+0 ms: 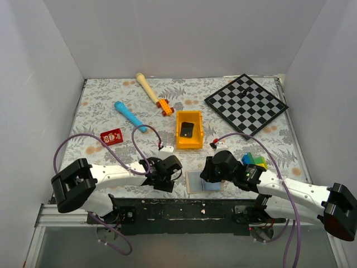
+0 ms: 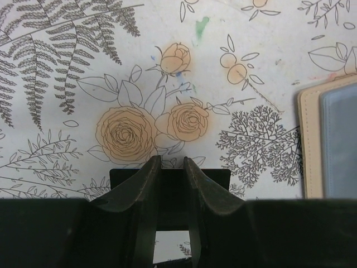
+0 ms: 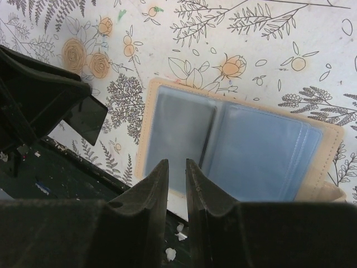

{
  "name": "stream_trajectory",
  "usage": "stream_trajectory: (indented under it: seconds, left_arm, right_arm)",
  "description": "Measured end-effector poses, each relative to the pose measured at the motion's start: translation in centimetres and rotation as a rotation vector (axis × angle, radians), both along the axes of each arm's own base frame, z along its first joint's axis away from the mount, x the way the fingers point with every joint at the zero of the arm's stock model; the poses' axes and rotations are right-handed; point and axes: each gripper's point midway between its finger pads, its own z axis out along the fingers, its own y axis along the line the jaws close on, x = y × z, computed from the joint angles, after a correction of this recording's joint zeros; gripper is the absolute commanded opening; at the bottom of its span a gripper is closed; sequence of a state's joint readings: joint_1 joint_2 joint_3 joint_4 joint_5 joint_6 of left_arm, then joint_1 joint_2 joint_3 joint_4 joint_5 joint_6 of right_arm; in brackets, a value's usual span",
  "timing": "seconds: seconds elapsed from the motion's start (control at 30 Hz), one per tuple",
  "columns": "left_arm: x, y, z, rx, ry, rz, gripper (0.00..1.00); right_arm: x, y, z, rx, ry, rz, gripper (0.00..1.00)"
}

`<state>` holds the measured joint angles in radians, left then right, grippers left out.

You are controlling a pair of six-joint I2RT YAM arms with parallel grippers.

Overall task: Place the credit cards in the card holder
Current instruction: Move the credit card to the center of the board.

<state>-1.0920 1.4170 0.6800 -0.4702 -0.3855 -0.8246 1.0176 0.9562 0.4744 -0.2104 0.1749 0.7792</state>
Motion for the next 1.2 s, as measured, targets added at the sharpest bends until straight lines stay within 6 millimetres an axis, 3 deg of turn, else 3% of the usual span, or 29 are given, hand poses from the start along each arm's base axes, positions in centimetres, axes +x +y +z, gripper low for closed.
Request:
stream_trajectory:
  seconds: [0.67,1.03,1.2]
  left_arm:
    - [-3.5,-0.5,0.0,-0.007,0.032,-0.091,0.22]
    - [-4.2,0.4,0.4,0.044,0.061,-0.081,0.33]
    - [-2.8,0.9,2.3,0.012,0.033,-0.033,0.34]
  right_arm:
    - [-0.2,-0.3,-0.6,-0.007,0.011,-0.009,0.27]
    - [-0.2,-0.5,-0.5,-0.013,0.0,-0.005,0.31]
    - [-0.1,-0.7,-0.3,-0.049,-0.018,0.028,0.35]
